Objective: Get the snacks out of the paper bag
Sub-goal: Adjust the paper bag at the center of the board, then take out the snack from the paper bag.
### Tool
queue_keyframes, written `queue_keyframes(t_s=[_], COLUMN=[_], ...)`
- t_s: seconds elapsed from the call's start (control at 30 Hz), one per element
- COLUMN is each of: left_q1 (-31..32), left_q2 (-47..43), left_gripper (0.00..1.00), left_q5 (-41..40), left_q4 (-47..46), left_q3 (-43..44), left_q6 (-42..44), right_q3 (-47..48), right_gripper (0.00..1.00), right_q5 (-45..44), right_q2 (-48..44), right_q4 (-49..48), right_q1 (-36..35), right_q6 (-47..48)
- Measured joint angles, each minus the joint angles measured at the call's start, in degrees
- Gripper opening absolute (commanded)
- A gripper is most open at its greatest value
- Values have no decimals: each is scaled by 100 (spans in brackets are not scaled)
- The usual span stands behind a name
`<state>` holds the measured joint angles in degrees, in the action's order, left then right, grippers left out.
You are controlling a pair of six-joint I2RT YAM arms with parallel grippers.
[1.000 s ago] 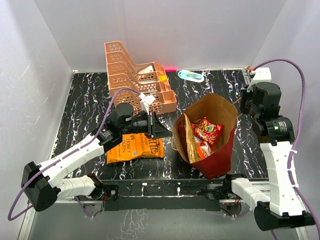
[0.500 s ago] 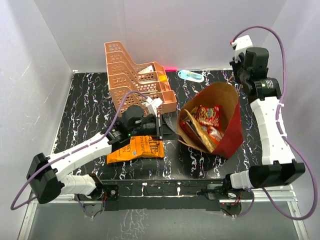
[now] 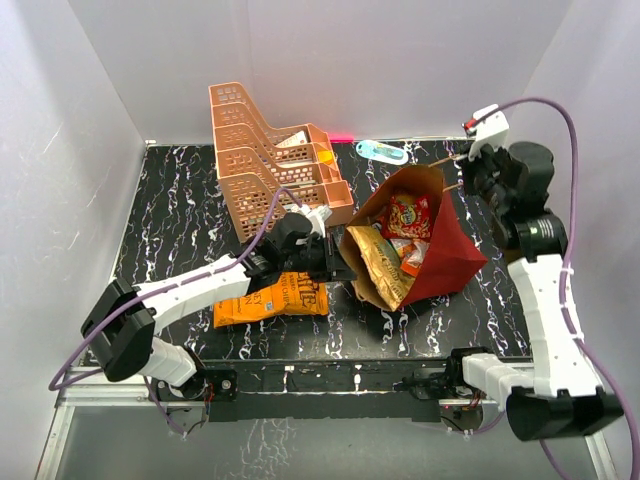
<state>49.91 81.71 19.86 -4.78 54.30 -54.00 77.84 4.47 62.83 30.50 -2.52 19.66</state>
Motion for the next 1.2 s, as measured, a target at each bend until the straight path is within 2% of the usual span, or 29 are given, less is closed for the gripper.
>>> queue_keyframes(t_s=[0.07,0.17,0.27,0.37,0.5,0.6,0.7,0.87,1.07,1.2], left_q1=[0,11,11,13,118,291,542,863,1086,1178], left_q2=[-35,-249,-743,-1266,-1545,-1445,-1082,-431,636,1027], left_gripper=[39,60,72,76,77,73,72,60,59,53], left_q5=[-68,-260,-507,-647,-632,-647,-815,-1325,-1810,-2004], left_q4=[190,704,1220,1582,1589,1421,1207,1005,909,907], left_q3=[-140,-247,-260,-208,-50,44,170,216,734,907], left_q6=[46,195,332,365,116,-142,-426,-868,-1163,-1318], right_q3=[-376,-671,-767,-831,-835,-839,-927,-1097,-1211,-1211], right_gripper=[8,8,8,8,8,8,8,8,8,8], right_q5=[299,544,636,643,640,601,588,590,501,435], right_q2=[-402,-730,-813,-813,-811,-811,-833,-881,-1078,-1110], right_q4=[-122,-214,-227,-251,-260,-289,-396,-479,-505,-509], right_q1=[-2,-4,-4,-4,-4,-2,-2,-2,-2,-2], right_q6=[-74,-179,-254,-337,-426,-557,-750,-970,-1014,-1012])
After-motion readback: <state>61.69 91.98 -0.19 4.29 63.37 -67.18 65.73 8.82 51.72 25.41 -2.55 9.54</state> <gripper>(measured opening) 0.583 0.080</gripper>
